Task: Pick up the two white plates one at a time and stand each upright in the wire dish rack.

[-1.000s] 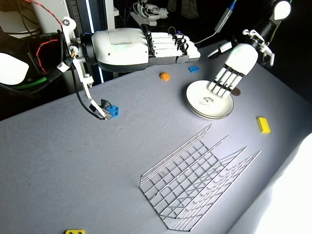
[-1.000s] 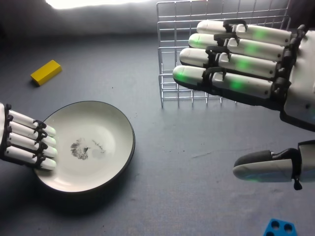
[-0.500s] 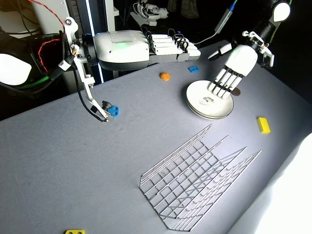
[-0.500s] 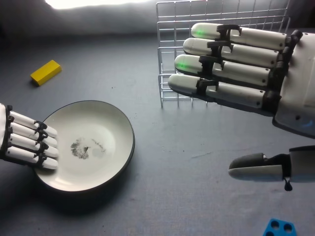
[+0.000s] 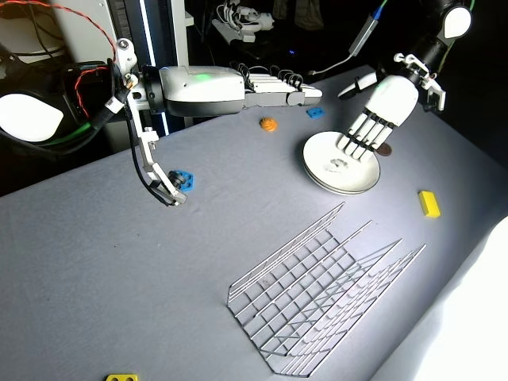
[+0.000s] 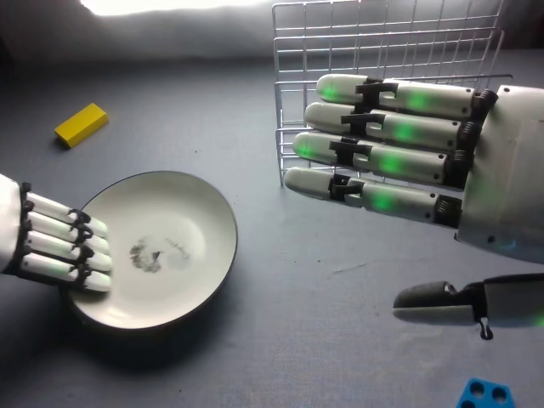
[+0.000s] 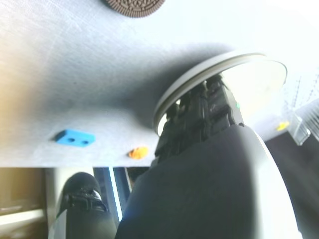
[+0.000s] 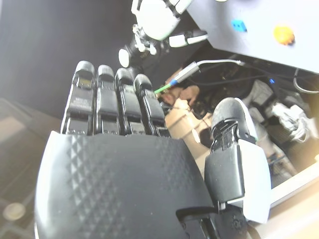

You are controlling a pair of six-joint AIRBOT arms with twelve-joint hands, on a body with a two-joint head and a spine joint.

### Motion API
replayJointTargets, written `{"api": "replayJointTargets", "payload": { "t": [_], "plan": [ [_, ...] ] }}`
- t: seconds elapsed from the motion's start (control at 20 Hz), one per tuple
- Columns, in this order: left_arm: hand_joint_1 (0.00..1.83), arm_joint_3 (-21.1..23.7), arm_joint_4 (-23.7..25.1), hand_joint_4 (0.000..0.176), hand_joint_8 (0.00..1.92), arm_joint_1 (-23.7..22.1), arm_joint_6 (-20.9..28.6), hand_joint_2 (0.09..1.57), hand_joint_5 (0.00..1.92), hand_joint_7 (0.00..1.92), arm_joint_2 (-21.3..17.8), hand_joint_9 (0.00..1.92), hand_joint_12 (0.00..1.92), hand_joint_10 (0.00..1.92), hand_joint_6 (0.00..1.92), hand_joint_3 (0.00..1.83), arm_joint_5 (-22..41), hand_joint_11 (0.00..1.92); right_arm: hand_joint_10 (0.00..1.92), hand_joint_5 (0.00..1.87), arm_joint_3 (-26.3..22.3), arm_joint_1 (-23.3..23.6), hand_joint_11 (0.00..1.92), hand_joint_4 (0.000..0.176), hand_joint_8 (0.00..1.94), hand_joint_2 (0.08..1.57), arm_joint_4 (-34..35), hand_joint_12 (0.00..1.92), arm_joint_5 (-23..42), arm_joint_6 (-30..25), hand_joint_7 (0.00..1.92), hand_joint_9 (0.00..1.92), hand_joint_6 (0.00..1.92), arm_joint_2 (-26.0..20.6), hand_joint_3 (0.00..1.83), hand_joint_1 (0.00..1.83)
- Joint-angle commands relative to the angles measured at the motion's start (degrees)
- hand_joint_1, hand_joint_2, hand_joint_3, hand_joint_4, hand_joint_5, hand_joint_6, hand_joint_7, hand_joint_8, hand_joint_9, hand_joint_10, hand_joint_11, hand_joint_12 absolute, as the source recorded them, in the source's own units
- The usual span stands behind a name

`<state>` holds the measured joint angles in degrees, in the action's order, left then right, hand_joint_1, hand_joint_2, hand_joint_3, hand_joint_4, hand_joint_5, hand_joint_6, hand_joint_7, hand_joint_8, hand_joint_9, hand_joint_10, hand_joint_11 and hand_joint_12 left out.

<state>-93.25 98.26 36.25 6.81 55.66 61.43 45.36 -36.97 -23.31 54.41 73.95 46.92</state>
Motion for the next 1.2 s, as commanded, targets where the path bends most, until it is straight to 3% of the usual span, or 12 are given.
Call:
{"api": "replayJointTargets", "payload": {
  "t": [0.0,0.45,0.5,0.55,0.65,0.95,1.15],
  "plan": [
    [0.0,0.7,-1.3,0.0,0.0,0.4,0.3,1.0,0.0,0.0,1.1,0.0,0.0,0.0,0.0,0.0,-0.1,0.0,0.0,0.0,-0.1,0.4,0.0,0.0,0.0,1.2,1.7,0.0,6.6,1.0,0.0,0.0,0.0,0.1,0.0,0.0],
    [0.0,4.0,-4.3,0.0,0.0,0.0,0.3,1.0,0.0,0.0,4.1,0.0,0.0,0.0,0.0,0.0,-3.2,0.0,0.0,0.0,-0.1,0.5,0.0,0.0,0.0,1.17,3.2,0.0,5.2,5.4,0.0,0.0,0.0,0.7,0.0,0.0],
    [0.0,4.2,-4.3,0.0,0.0,-0.1,0.3,1.01,0.0,0.0,4.3,0.0,0.0,0.0,0.0,0.01,-3.3,0.0,0.0,0.0,-0.1,0.5,0.0,0.0,0.0,1.15,3.5,0.0,5.1,6.4,0.0,0.0,0.0,1.0,0.0,0.14],
    [0.0,4.3,-4.3,0.0,0.0,-0.3,0.3,1.0,0.0,0.0,4.6,0.0,0.0,0.0,0.0,0.0,-3.3,0.0,0.0,0.0,-0.1,0.5,0.0,0.0,0.0,1.04,3.9,0.0,4.9,7.8,0.0,0.0,0.0,1.4,0.0,0.47],
    [0.0,4.3,-4.3,0.0,0.0,-0.5,0.3,0.99,0.0,0.0,4.9,0.0,0.0,0.0,0.0,0.0,-3.3,0.0,0.0,0.0,-0.1,0.6,0.0,0.0,0.0,0.94,4.1,0.0,2.8,10.0,0.0,0.0,0.0,2.6,0.0,0.9],
    [0.0,4.2,-4.3,0.0,0.0,-0.3,0.3,1.0,0.0,0.0,4.9,0.0,0.0,0.0,0.0,0.0,-3.3,0.0,0.0,0.0,2.4,5.1,0.0,0.0,0.0,0.89,4.2,0.0,-8.4,12.5,0.0,0.0,0.0,8.4,0.0,1.06],
    [0.0,4.0,-4.2,0.0,0.0,-0.3,0.3,1.0,0.0,0.0,5.0,0.0,0.0,0.0,0.0,0.0,-3.3,0.0,0.0,0.0,6.2,6.2,0.0,0.0,0.0,0.92,4.2,0.0,-9.3,12.7,0.0,0.0,0.0,13.4,0.0,1.04]
  ]
}}
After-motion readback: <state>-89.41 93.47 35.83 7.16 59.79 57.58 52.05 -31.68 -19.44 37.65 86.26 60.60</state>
